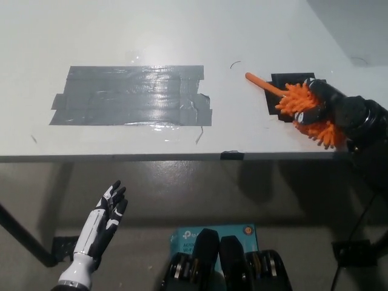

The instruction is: An orange duster is kept infront of the robot in the middle of the table and the robot extends its right arm to grab the duster, picks it up and hands it to a person

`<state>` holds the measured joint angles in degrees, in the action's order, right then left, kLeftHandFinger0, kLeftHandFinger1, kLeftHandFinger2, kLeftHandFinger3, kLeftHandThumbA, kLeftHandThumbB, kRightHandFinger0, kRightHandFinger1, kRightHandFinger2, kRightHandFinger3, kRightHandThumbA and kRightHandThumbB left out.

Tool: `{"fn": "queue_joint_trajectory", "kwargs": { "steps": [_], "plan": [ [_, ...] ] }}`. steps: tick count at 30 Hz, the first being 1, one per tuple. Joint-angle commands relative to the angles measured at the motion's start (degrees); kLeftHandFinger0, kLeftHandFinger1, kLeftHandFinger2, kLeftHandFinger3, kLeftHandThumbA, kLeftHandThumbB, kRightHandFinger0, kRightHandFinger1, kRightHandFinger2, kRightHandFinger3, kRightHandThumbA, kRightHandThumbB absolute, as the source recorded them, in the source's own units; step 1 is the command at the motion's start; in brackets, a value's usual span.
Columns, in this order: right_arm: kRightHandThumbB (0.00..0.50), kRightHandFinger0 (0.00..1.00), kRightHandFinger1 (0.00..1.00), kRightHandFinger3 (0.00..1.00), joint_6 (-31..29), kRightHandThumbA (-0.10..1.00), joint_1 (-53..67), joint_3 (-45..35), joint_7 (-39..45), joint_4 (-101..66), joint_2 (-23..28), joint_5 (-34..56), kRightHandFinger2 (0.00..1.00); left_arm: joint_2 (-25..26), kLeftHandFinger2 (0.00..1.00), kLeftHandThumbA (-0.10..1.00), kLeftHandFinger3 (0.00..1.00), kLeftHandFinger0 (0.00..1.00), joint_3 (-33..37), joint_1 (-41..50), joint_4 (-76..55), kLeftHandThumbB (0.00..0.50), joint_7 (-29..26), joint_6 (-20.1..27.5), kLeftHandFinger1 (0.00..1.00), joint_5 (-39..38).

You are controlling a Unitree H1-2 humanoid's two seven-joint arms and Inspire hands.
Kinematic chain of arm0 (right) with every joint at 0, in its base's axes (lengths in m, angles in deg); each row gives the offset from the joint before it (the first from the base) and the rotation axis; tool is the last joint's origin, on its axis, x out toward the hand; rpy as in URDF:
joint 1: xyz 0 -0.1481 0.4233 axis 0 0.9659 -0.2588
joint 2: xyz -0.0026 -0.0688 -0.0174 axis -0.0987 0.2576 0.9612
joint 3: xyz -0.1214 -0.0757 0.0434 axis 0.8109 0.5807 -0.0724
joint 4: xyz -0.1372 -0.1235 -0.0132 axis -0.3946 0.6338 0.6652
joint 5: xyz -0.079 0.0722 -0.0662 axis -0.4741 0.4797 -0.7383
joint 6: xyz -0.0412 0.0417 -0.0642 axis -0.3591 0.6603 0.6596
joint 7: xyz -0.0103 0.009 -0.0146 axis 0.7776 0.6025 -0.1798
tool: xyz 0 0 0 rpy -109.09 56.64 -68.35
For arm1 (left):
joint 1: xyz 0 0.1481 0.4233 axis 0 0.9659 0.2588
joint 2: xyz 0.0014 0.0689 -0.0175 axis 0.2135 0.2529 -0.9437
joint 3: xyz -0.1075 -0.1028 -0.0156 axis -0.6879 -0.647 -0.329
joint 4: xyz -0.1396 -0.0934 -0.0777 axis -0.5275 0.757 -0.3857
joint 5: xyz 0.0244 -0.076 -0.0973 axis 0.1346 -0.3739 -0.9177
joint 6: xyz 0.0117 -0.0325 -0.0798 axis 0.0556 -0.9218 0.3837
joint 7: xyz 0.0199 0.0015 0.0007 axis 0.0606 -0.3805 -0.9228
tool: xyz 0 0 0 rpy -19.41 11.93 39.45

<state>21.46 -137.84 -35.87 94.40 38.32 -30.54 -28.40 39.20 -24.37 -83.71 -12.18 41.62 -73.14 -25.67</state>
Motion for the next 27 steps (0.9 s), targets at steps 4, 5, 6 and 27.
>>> {"fn": "queue_joint_trajectory", "kwargs": {
  "steps": [4,5,6,27],
  "plan": [
    [0.13,0.21,0.68,1.0,1.8,-0.1,0.4,5.4,7.8,-1.6,1.4,-1.5,0.76,0.7,1.0,0.87,1.0,0.96,-0.5,-1.5,-0.7,0.192,0.5,2.2,1.0,-0.6],
    [0.107,0.24,0.69,1.0,2.2,-0.1,0.6,5.8,8.0,-2.4,1.7,-1.6,0.74,0.7,1.0,0.87,1.0,0.96,-0.4,-1.5,-0.7,0.185,0.5,2.3,1.0,-0.5],
    [0.109,0.23,0.68,1.0,2.4,-0.1,0.7,6.0,8.2,-3.0,1.9,-1.8,0.72,0.8,1.0,0.88,1.0,0.96,-0.4,-1.6,-0.6,0.189,0.5,2.4,1.0,-0.5],
    [0.193,0.13,0.69,1.0,-2.8,-0.1,4.5,-25.9,-3.2,1.7,-4.4,19.9,1.0,0.9,1.0,0.87,1.0,0.96,-0.5,-2.6,-0.6,0.178,1.0,1.9,1.0,-0.9]
  ]
}}
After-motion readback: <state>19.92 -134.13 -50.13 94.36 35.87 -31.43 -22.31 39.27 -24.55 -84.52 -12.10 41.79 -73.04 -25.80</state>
